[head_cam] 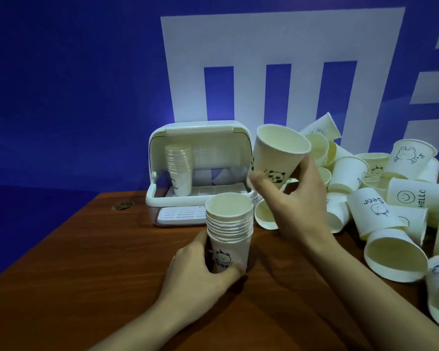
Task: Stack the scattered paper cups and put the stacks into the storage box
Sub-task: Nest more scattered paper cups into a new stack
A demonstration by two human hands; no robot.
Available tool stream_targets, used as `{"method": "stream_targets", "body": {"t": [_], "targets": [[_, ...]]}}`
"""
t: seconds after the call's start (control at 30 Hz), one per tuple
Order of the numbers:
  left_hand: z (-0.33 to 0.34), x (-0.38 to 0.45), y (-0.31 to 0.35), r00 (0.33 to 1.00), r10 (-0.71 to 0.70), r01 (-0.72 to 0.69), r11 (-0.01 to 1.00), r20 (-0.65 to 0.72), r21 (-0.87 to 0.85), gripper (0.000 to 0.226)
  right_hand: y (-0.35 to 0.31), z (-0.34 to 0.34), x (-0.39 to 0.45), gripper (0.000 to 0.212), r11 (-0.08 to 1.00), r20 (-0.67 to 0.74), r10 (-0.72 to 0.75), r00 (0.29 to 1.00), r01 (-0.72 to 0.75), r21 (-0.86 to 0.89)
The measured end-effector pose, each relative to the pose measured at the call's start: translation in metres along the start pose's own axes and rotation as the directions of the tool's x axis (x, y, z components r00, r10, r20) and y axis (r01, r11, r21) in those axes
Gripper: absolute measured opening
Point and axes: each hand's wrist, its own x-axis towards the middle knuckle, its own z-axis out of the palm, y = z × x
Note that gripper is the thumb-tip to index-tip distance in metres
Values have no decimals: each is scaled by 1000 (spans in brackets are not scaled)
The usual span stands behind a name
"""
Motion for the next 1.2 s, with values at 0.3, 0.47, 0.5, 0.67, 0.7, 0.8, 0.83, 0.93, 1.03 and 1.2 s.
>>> {"method": "stream_targets", "body": {"t": [0.3,0.47,0.5,0.67,0.7,0.8,0.83,0.93,1.03,1.2], "targets": [[0,0,0,1000,7,-6,999,22,-52,60,-1,9,-20,93,998,305,-57,951,45,46],[1,0,-2,1000,17,-15,998,26,-69,57,2,11,-25,89,994,340,-97,935,77,73],[1,-1,-2,999,22,-20,997,27,-68,56,3,11,-25,79,993,319,-118,940,102,64],[1,1,-2,999,42,-41,998,8,-41,58,11,16,-27,48,967,260,-196,946,230,-107],[1,1,-2,999,40,-40,999,7,-37,59,12,16,-28,47,967,267,-192,944,229,-113],[2,2,-4,999,38,-38,999,5,-22,60,11,19,-30,51,982,300,-133,944,168,-92],[2,2,-4,999,36,-36,999,8,-18,59,12,20,-31,52,980,308,-131,942,170,-102],[2,0,-2,999,29,-28,999,14,-24,56,12,19,-32,54,974,331,-127,935,181,-137],[0,0,0,1000,13,-13,1000,11,-17,58,11,10,-18,54,994,325,13,946,24,-109],[-3,0,0,999,3,-3,1000,35,12,59,14,-24,25,53,757,146,188,971,-48,-652]]}}
